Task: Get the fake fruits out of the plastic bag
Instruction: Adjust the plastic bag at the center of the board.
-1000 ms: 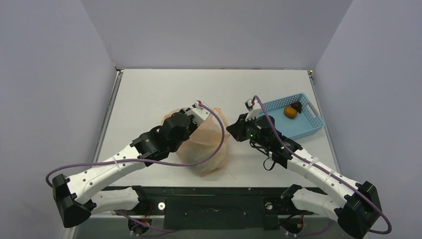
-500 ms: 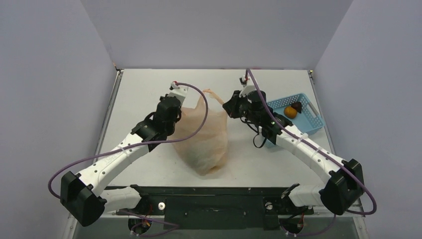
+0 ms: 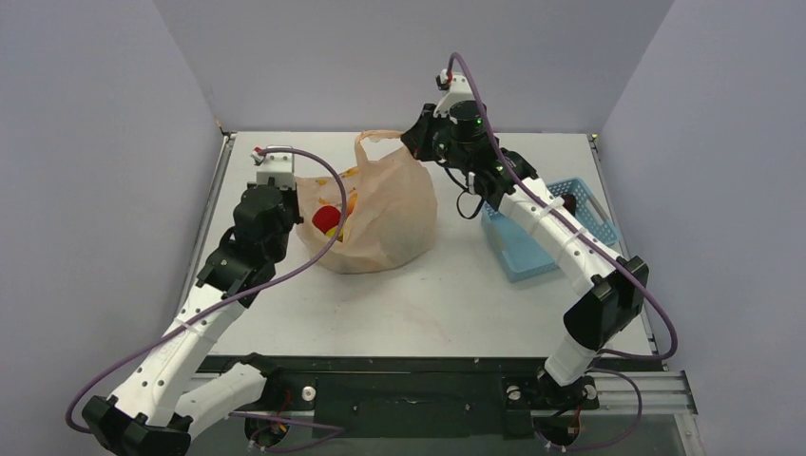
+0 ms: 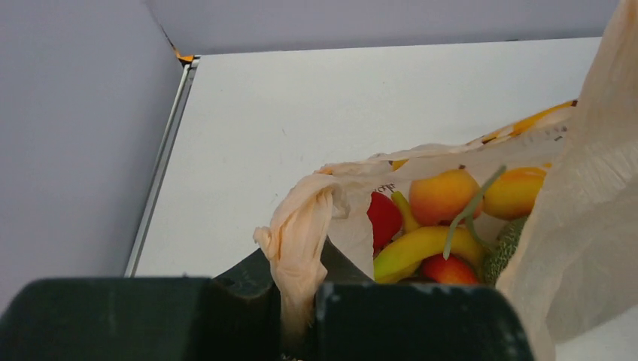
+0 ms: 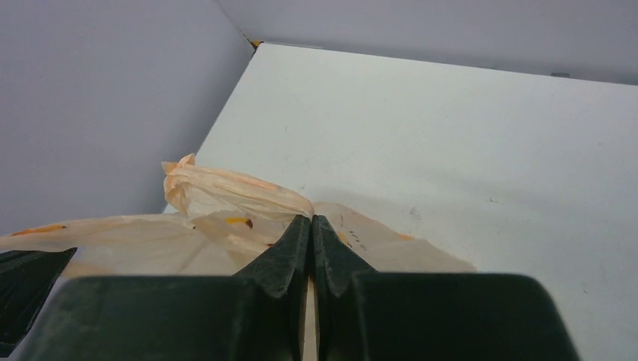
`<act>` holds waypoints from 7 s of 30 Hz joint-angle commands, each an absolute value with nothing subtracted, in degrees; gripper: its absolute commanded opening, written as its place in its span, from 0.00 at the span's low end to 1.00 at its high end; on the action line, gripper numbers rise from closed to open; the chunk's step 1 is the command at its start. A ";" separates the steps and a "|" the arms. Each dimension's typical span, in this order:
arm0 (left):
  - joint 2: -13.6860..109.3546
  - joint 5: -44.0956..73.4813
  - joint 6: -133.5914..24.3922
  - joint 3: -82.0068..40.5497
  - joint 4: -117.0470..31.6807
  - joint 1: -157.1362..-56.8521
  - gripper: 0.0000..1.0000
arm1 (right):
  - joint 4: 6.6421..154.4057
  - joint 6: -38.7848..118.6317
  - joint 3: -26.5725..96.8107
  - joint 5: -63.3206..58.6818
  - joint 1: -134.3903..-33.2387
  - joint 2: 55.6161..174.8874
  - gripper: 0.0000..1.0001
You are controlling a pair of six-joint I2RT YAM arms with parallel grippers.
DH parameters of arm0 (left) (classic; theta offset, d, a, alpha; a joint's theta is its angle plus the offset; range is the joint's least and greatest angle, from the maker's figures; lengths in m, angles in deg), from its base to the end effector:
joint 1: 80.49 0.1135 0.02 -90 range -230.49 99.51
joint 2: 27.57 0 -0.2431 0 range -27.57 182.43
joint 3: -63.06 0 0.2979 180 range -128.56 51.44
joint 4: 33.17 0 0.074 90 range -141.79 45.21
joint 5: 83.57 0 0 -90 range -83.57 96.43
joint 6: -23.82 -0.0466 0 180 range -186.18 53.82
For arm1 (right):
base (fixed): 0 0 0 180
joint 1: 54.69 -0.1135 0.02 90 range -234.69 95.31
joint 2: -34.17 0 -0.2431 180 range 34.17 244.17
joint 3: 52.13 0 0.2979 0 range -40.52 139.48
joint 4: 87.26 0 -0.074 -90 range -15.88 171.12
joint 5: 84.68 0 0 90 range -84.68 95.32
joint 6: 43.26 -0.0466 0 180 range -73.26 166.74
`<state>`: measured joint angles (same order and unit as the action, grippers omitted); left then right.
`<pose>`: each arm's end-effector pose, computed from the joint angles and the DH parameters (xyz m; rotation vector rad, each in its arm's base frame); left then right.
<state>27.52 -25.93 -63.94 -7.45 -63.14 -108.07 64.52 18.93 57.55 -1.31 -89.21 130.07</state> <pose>0.2578 -0.1065 0.3636 0.0006 1.7868 0.1418 0.3684 0.2599 0.3963 -0.1972 1.9002 0.8601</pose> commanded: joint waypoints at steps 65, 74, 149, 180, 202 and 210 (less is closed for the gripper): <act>23.17 -7.94 -65.12 -0.19 -59.88 -109.20 0.00 | 79.54 18.68 14.84 -1.64 -103.37 115.69 0.06; 22.88 -9.79 -64.72 0.16 -59.58 -108.71 0.00 | 78.00 20.23 7.67 2.16 -103.76 112.03 0.00; 18.32 35.29 -26.75 -0.15 -70.94 -85.02 0.00 | 48.94 26.48 36.64 5.17 -93.89 117.46 0.03; 0.41 42.16 -34.22 7.70 -91.42 -85.31 0.00 | 60.62 -0.50 13.94 33.60 -122.33 88.58 0.67; -0.39 34.46 -40.19 6.19 -92.23 -85.42 0.00 | 82.43 -19.21 3.09 48.91 -125.83 100.21 0.84; -0.95 33.17 -39.89 6.79 -93.12 -85.42 0.00 | 81.52 -20.37 -0.68 40.54 -110.79 97.21 0.30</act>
